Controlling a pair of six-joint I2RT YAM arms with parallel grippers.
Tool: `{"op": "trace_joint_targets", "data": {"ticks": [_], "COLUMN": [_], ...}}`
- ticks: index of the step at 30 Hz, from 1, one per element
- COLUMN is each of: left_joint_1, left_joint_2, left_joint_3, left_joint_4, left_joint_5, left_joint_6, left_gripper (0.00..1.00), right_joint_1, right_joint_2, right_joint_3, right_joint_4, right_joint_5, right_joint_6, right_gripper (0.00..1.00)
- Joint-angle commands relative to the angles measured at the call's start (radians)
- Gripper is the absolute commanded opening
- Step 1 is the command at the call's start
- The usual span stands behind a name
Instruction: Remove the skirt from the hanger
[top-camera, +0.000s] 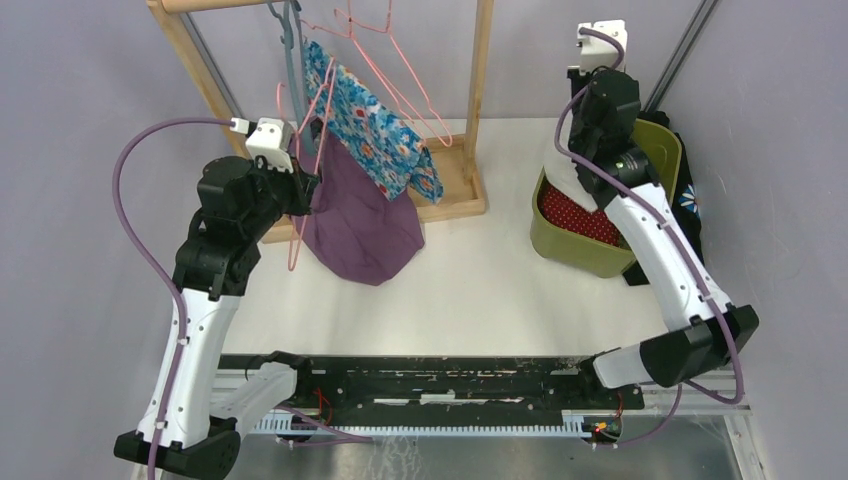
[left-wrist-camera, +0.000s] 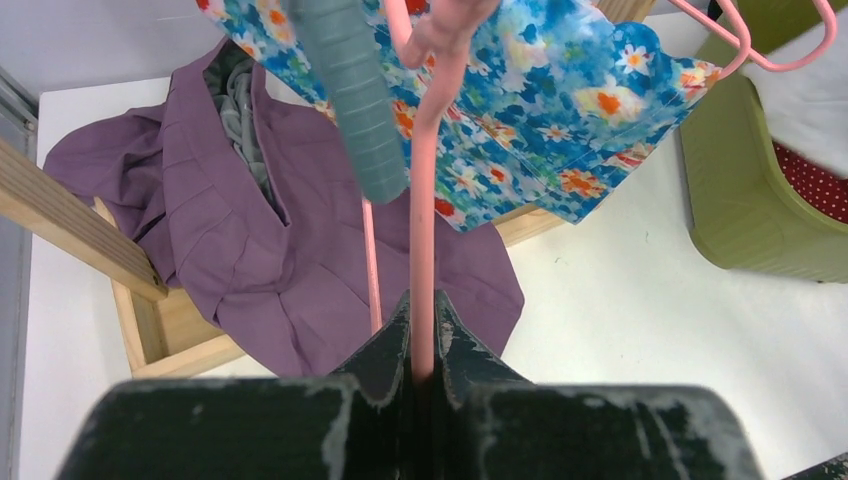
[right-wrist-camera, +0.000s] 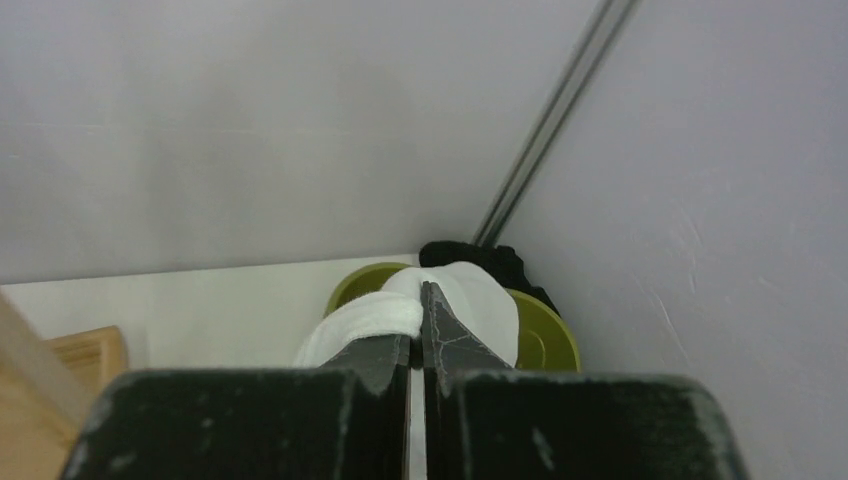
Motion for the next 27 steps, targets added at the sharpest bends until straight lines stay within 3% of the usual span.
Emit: {"op": "trace_joint_targets", "data": {"ticks": [1, 11, 16, 17, 19, 24, 27], "left_joint_1": [0.0, 0.0, 0.0, 0.0, 0.0, 0.0, 0.0], "left_joint_2": [0.001, 0.018, 0.058, 0.071, 0.103, 0.175, 0.213], "left_joint_3": [0.016, 0.017, 0.041, 0.051, 0.08, 0.179, 0.247], "left_joint_4": [0.068, 0.084, 0.1, 0.106, 0.111, 0.12, 0.117], "left_joint_5": [-0.022, -0.078, -0.084, -0.082, -0.078, -0.079, -0.111], "left_joint_6": [-0.013, -0.009, 0.0, 0.003, 0.005, 0.007, 0.026], "left_gripper": [0.03, 0.03, 0.03, 0.03, 0.03, 0.03, 0.03], "right_joint_1": [-0.125, -0.25, -0.26, -0.26, -0.26, -0.26, -0.26], "right_joint_2": [0.046, 0.032, -0.016, -0.01, 0.009, 0.04, 0.033], "right_joint_3": [0.016, -0.297, -0.413, -0.425, -0.436, -0.447, -0.427], "right_joint_4": [-0.028, 0.055, 0.059, 0.041, -0.006, -0.053, -0.063], "right_joint_5": [-0.098, -0.077, 0.014, 0.029, 0.035, -0.011, 0.009], "right_joint_6": [0.147, 0.228, 0.257, 0.274, 0.313, 0.359, 0.369], "right_gripper": [0.01, 0.01, 0.01, 0.04, 0.2, 0.25, 0.38]}}
